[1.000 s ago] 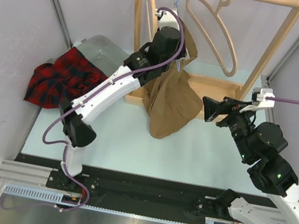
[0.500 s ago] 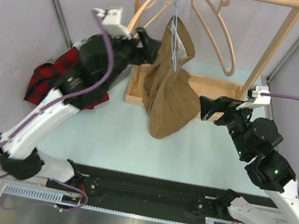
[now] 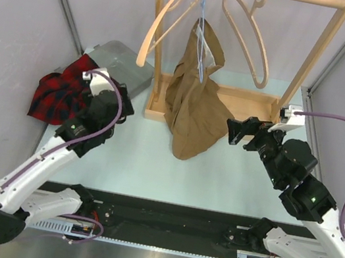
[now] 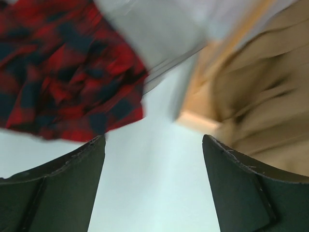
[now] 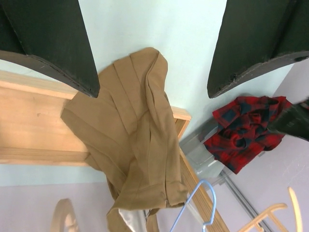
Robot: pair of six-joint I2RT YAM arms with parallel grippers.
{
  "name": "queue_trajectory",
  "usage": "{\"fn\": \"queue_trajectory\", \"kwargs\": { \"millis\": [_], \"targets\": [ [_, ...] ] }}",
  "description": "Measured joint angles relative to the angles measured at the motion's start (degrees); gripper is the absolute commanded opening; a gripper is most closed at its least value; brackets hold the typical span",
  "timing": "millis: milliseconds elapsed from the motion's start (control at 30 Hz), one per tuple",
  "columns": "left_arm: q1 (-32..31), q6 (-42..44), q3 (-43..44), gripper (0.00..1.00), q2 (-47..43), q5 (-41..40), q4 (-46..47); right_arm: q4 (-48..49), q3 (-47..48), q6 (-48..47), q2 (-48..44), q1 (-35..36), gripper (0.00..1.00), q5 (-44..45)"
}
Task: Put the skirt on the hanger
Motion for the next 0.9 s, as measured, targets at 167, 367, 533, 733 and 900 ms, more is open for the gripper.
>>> {"fn": "queue_trajectory", "kwargs": {
  "millis": [167, 367, 533, 733, 900],
  "targets": [
    [9.8, -2.5, -9.9, 0.85, 1.0, 3.7, -0.4, -0.4, 0.3, 1.0, 3.2, 0.0, 0.98, -1.1],
    [19.6, -2.9, -5.6, 0.87, 13.3, 8.2, 4.3, -0.4, 0.3, 1.0, 7.1, -0.2, 0.98, -3.0],
    [24.7, -2.1, 2.8, 0.96, 26.8, 11.1, 7.8, 0.5, 0.3, 1.0, 8.3, -1.3, 0.98, -4.2],
    [29.0, -0.7, 11.8, 1.00, 39.2, 14.0, 11.6, 3.0, -0.6, 1.5, 8.5, -3.6, 0.98, -6.1],
    [30.9, 0.1, 18.8, 0.71, 48.5, 16.7, 12.0, 4.1, -0.8, 2.1, 10.4, -5.6, 0.98, -7.7]
  ]
}}
